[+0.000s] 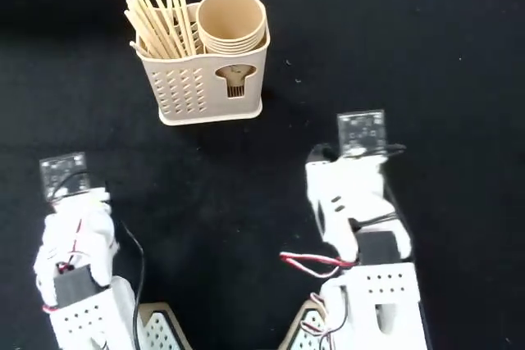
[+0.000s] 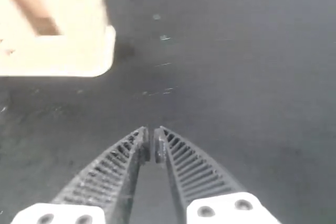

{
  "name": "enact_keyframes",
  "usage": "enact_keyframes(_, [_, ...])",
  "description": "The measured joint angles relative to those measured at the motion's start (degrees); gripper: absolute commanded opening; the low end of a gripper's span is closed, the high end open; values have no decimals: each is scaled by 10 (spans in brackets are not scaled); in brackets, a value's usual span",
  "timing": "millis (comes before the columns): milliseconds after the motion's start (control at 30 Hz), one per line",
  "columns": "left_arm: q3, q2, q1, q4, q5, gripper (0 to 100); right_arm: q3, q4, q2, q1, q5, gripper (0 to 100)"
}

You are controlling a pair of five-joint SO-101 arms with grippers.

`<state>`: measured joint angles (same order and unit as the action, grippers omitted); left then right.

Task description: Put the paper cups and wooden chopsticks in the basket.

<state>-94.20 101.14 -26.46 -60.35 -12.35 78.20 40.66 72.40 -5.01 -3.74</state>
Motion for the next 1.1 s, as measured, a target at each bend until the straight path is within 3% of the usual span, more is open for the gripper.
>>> enact_keyframes(100, [-22,-1,14,0,-11,33,0,18,0,-14,0,10])
enact_keyframes(500, [-22,25,120,-55,-11,33,36,59,0,24,0,14])
enact_keyframes(700, [-22,25,127,-57,-9,34,109,43,0,23,0,14])
enact_keyframes(867, [-22,25,130,-76,38,34,132,22,0,23,18,14])
enact_keyframes(1100, [-22,25,130,-85,48,33,162,18,0,-33,33,15])
